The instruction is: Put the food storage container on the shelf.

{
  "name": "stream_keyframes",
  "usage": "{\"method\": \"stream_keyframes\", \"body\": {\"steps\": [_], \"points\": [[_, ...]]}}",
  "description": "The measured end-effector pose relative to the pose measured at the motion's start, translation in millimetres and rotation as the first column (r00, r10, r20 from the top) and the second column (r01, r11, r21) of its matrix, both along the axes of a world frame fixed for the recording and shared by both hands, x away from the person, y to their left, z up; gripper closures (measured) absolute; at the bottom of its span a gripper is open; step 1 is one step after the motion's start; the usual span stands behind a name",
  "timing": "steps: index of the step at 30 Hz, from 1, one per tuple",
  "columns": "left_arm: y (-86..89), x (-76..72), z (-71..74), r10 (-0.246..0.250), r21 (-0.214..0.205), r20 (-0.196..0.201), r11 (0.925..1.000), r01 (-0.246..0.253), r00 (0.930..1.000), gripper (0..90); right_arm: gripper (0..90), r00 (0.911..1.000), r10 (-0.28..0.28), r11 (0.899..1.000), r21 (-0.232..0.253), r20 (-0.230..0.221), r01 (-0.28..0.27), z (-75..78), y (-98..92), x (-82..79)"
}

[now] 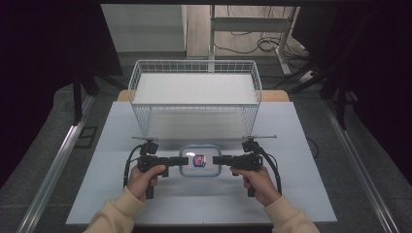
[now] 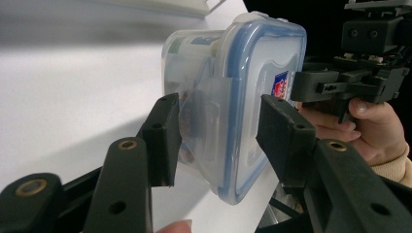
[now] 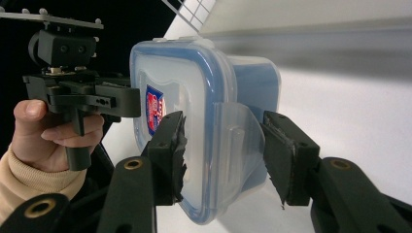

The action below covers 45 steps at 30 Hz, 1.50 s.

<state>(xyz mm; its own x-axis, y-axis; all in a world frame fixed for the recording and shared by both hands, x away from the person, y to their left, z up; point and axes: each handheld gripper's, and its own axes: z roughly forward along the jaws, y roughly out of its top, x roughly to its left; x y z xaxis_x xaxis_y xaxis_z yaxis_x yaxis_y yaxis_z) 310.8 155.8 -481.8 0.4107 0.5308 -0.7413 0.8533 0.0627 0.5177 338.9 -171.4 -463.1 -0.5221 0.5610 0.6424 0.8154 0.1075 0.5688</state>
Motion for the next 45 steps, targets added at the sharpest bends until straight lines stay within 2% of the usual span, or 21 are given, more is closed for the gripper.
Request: {"method": "stream_keyframes", "body": {"steps": [13,26,37,45], "points": [[3.9,8.3,28.4,0.008,-0.001,0.045,1.0000,-0.008,0.9990,52.2,52.2,0.9991,0.002,1.000,0.010,0.043,-0.003,27.6,3.2,8.4],[6.5,16.5,54.3,0.015,-0.016,0.084,0.9998,-0.014,0.9963,52.2,52.2,0.9960,0.013,1.000,-0.006,0.089,-0.012,59.3,6.9,17.3],[6.9,32.5,83.7,0.019,-0.038,0.125,0.9992,-0.014,0.9920,52.1,52.2,0.9912,0.012,1.000,-0.023,0.132,-0.009,95.5,8.3,31.0],[8.3,46.5,110.6,0.019,-0.033,0.154,0.9993,-0.014,0.9879,52.0,52.2,0.9871,0.009,1.000,-0.016,0.160,-0.007,120.1,9.0,42.9]]}}
